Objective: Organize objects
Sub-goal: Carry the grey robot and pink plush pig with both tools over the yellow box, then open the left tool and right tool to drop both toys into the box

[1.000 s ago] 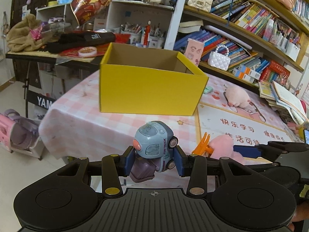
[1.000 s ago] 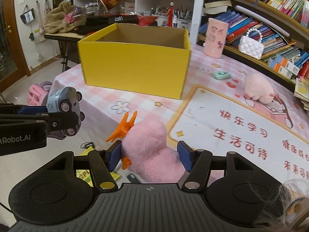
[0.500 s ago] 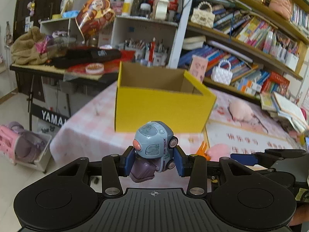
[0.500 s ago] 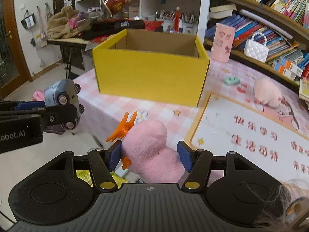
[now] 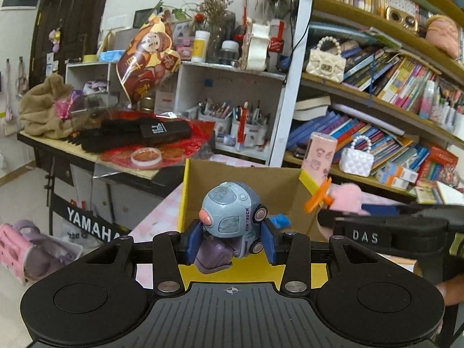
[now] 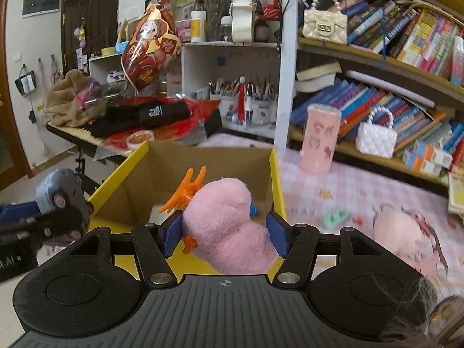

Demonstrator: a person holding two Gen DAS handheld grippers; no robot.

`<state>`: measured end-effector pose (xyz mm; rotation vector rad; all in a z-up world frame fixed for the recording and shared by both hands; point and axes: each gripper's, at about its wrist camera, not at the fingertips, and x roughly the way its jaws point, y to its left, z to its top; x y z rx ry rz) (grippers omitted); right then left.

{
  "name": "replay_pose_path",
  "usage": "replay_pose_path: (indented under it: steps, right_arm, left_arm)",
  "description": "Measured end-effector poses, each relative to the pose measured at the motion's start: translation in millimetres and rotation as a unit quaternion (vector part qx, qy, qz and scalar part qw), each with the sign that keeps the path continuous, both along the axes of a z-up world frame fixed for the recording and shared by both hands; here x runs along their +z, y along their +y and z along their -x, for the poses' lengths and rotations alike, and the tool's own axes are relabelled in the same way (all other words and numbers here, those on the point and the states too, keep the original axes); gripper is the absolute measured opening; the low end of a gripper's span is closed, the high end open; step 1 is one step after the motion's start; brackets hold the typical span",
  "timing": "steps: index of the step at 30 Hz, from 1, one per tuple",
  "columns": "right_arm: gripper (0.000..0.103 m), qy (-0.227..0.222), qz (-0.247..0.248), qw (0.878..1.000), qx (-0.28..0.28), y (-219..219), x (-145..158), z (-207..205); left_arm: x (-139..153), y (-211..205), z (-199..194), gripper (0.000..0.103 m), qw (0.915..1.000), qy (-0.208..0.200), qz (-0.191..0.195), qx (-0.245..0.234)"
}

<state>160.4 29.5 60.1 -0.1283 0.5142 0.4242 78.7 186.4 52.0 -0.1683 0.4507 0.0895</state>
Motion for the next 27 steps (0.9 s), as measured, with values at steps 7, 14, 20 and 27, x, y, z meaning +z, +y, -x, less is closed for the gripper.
replay_pose_path:
  steps: [7, 14, 20, 27]
  right_arm:
    - [0.041, 0.019, 0.041, 0.998, 0.036, 22.7, -17.9, -62.3]
    - [0.032, 0.051, 0.066, 0.995, 0.061, 37.9, -38.1, -98.6]
    - [0.032, 0.073, 0.076, 0.992, 0.067, 41.1, -50.1, -107.3]
    - [0.032, 0.052, 0.042, 0.997, 0.041, 27.5, -32.8, -98.6]
  left_arm:
    - [-18.0, -6.7, -52.9, 0.041, 0.9994, 0.029, -0.020, 0.004]
    - [-38.2, -9.9, -87.7, 0.041, 0.9969, 0.073, -0.028, 0.008]
    - [-46.6, -16.0, -100.8, 0.043, 0.9943, 0.090, -0.056, -0.005]
    - [-30.0, -18.7, -87.9, 0.069, 0.9973, 0.044, -0.058, -0.010]
